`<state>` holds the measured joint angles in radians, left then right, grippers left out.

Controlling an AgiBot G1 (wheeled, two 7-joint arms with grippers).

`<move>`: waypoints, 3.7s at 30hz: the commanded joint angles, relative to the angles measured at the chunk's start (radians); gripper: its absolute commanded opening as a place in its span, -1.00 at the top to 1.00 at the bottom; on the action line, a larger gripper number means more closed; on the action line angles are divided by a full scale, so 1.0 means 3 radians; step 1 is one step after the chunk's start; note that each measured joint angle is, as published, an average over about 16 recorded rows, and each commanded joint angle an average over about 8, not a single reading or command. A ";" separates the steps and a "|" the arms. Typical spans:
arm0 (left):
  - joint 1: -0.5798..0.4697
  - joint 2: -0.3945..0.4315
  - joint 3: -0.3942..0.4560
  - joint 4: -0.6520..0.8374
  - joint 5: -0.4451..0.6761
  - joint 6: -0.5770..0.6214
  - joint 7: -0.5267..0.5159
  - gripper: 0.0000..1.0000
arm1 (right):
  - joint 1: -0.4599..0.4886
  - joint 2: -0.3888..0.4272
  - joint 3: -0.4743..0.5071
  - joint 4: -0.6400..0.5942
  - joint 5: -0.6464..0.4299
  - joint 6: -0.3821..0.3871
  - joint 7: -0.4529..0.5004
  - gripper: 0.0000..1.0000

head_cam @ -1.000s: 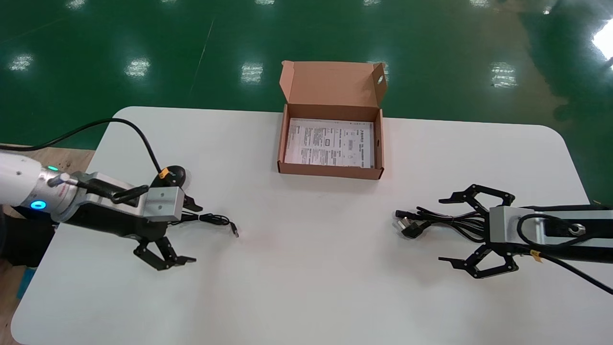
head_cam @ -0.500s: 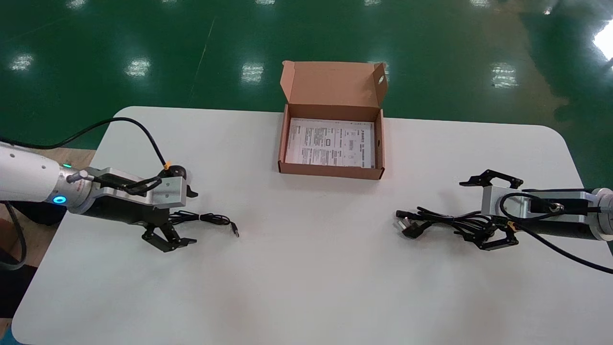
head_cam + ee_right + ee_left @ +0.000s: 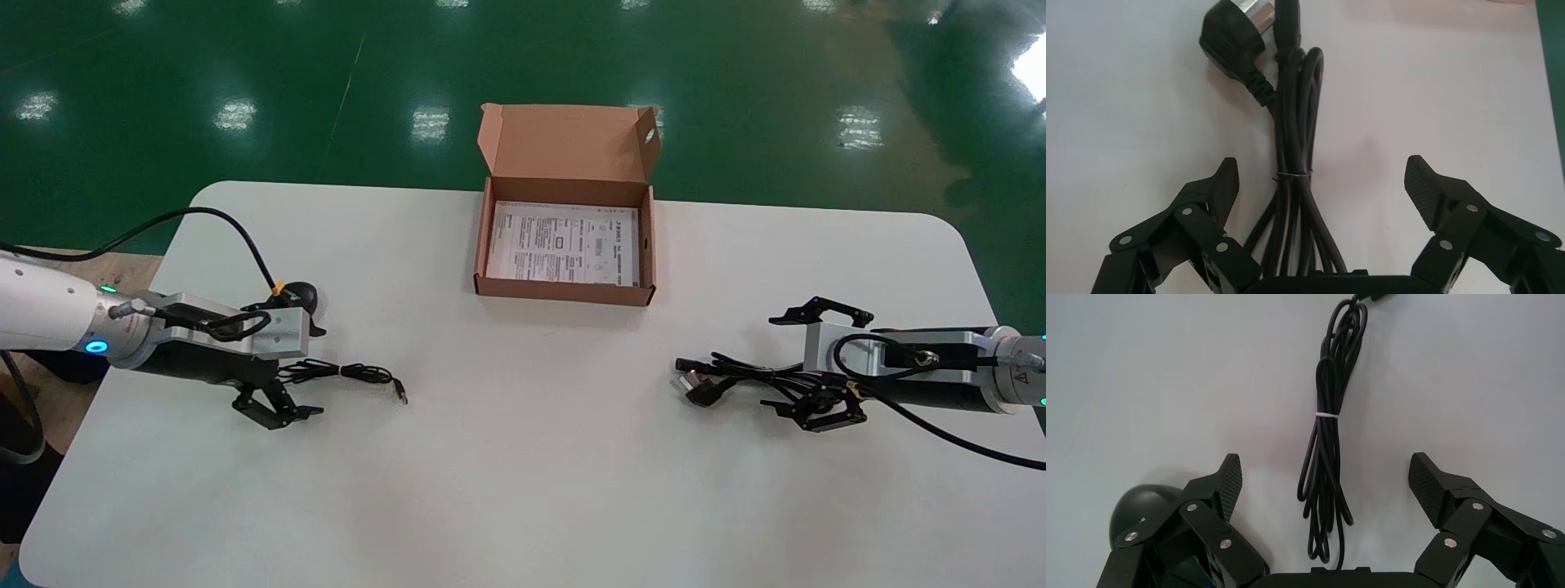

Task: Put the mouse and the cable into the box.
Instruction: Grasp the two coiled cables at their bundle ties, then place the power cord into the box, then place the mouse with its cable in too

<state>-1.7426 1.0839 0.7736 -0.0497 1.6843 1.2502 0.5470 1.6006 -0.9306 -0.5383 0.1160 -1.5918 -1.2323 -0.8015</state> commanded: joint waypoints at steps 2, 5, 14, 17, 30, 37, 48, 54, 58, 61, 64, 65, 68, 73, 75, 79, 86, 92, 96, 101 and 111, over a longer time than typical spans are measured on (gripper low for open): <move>-0.0004 0.0001 0.0005 0.0008 0.0008 -0.0009 0.0004 1.00 | 0.0006 -0.0004 -0.0002 -0.0009 -0.0004 0.0002 -0.0003 1.00; -0.0001 -0.0001 -0.0001 -0.0005 0.0000 0.0001 -0.0002 1.00 | 0.0000 0.0000 0.0000 0.0004 -0.0001 0.0000 0.0001 1.00; 0.0008 -0.0006 -0.0010 -0.0028 -0.0016 0.0018 -0.0012 1.00 | -0.0013 0.0009 0.0003 0.0029 0.0010 -0.0007 0.0007 1.00; 0.0010 -0.0007 -0.0012 -0.0034 -0.0019 0.0023 -0.0013 1.00 | -0.0015 0.0011 0.0004 0.0034 0.0012 -0.0009 0.0008 1.00; 0.0013 -0.0009 -0.0018 -0.0045 -0.0029 0.0034 -0.0015 1.00 | -0.0021 0.0014 0.0006 0.0045 0.0016 -0.0016 0.0011 1.00; 0.0013 -0.0010 -0.0019 -0.0047 -0.0032 0.0036 -0.0016 1.00 | -0.0022 0.0015 0.0008 0.0047 0.0018 -0.0017 0.0012 1.00; -0.0150 -0.0120 -0.0129 -0.0097 -0.0186 0.0047 -0.0016 1.00 | 0.0081 0.0026 0.0041 0.0119 0.0063 -0.0033 -0.0011 1.00; -0.0500 -0.0396 -0.0420 -0.0340 -0.0572 -0.0097 0.0091 1.00 | 0.0383 -0.0058 0.0115 0.0329 0.0151 0.0051 -0.0064 1.00; -0.0659 -0.0466 -0.0585 -0.0615 -0.0790 -0.0207 0.0195 1.00 | 0.0472 -0.0284 0.0176 0.0433 0.0214 0.0374 -0.0133 1.00; -0.0713 -0.0452 -0.0688 -0.0818 -0.0933 -0.0247 0.0263 1.00 | 0.0442 -0.0539 0.0197 0.0451 0.0228 0.0710 -0.0208 1.00; -0.0707 -0.0414 -0.0771 -0.0975 -0.1059 -0.0262 0.0328 1.00 | 0.0386 -0.0805 0.0195 0.0404 0.0217 0.1003 -0.0272 1.00; -0.0696 -0.0401 -0.0791 -0.1014 -0.1091 -0.0265 0.0352 1.00 | 0.0368 -0.0887 0.0192 0.0381 0.0211 0.1082 -0.0298 1.00; -0.0652 -0.0365 -0.0841 -0.1094 -0.1172 -0.0282 0.0414 1.00 | 0.0323 -0.1113 0.0181 0.0293 0.0197 0.1274 -0.0384 1.00; -0.0616 -0.0336 -0.0879 -0.1135 -0.1223 -0.0326 0.0498 1.00 | 0.0259 -0.1363 0.0168 0.0171 0.0207 0.1447 -0.0538 1.00; -0.0621 -0.0339 -0.0885 -0.1123 -0.1221 -0.0362 0.0517 1.00 | 0.0230 -0.1410 0.0158 0.0154 0.0226 0.1471 -0.0574 1.00; -0.0643 -0.0353 -0.0866 -0.1080 -0.1169 -0.0444 0.0527 1.00 | 0.0166 -0.1448 0.0106 0.0179 0.0270 0.1481 -0.0588 0.92; -0.0695 -0.0362 -0.0791 -0.1051 -0.1038 -0.0500 0.0489 1.00 | 0.0122 -0.1454 -0.0075 0.0240 0.0297 0.1488 -0.0438 -0.82; -0.0721 -0.0372 -0.0732 -0.1075 -0.0951 -0.0486 0.0412 1.00 | 0.0116 -0.1450 -0.0212 0.0303 0.0349 0.1527 -0.0335 -1.00; -0.0719 -0.0368 -0.0706 -0.1120 -0.0922 -0.0461 0.0350 1.00 | 0.0116 -0.1446 -0.0288 0.0328 0.0399 0.1552 -0.0294 -1.00; -0.0688 -0.0278 -0.0697 -0.1168 -0.0941 -0.0419 0.0318 1.00 | 0.0210 -0.1408 -0.0319 0.0267 0.0496 0.1623 -0.0230 -1.00; -0.0559 0.0269 -0.0767 -0.0895 -0.1172 -0.0281 0.0646 1.00 | 0.0631 -0.1018 -0.0201 -0.0078 0.0674 0.1649 -0.0273 -1.00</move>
<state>-1.9078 1.1704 0.5475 -0.3090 1.3422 1.1449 0.7440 1.7832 -1.2328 -0.6014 0.0990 -1.3935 -0.7331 -0.8900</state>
